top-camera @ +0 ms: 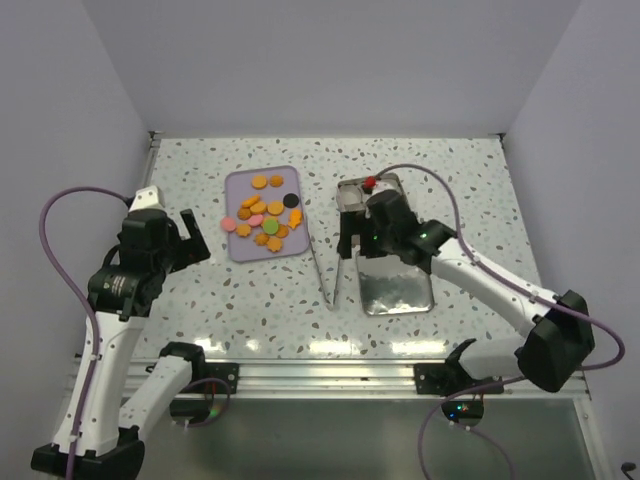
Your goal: Pack the cookies
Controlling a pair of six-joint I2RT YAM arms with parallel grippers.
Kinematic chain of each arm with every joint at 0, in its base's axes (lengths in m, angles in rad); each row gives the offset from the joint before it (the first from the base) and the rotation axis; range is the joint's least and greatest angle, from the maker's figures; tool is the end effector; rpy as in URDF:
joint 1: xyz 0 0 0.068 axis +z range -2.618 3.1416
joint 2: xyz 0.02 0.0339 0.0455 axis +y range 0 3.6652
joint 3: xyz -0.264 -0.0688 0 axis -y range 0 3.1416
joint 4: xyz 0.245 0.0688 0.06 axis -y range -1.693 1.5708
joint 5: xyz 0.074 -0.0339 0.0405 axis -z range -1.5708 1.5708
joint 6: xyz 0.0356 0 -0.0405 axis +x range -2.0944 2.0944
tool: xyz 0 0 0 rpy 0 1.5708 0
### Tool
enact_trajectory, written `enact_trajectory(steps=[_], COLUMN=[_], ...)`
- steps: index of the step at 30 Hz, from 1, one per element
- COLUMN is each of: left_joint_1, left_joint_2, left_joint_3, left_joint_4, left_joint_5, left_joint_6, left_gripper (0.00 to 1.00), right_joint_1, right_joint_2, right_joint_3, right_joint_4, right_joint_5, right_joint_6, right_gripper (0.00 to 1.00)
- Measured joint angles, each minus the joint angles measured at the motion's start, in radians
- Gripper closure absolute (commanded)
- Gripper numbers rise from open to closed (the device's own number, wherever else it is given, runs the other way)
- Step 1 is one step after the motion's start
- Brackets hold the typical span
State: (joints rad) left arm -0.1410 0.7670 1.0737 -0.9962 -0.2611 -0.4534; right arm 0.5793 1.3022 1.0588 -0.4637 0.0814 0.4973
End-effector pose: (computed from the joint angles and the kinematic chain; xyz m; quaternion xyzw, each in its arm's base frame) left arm 0.1290 -0.0090 0.3589 -0.1944 0.8772 -0.0113 0.4388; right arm 0.2404 0.1538 0.2961 -0.0202 0.9074 0.1827 0.3780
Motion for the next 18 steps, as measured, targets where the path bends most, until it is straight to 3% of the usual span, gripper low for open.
enact_trajectory(steps=[3, 6, 18], left_joint_1=[0.0, 0.0, -0.003], left_joint_2=[0.002, -0.002, -0.027], left_joint_3=[-0.016, -0.029, -0.038], left_joint_4=[0.001, 0.001, 0.0], left_joint_5=[0.006, 0.009, 0.023], left_joint_6=[0.0, 0.0, 0.0], left_gripper=[0.0, 0.0, 0.0], right_joint_1=[0.205, 0.31, 0.352], right_joint_2=[0.052, 0.101, 0.386], right_joint_3=[0.021, 0.025, 0.088], right_joint_4=[-0.098, -0.153, -0.175], right_joint_5=[0.013, 0.037, 0.102], right_joint_6=[0.041, 0.086, 0.184], right_gripper=[0.01, 0.01, 0.01])
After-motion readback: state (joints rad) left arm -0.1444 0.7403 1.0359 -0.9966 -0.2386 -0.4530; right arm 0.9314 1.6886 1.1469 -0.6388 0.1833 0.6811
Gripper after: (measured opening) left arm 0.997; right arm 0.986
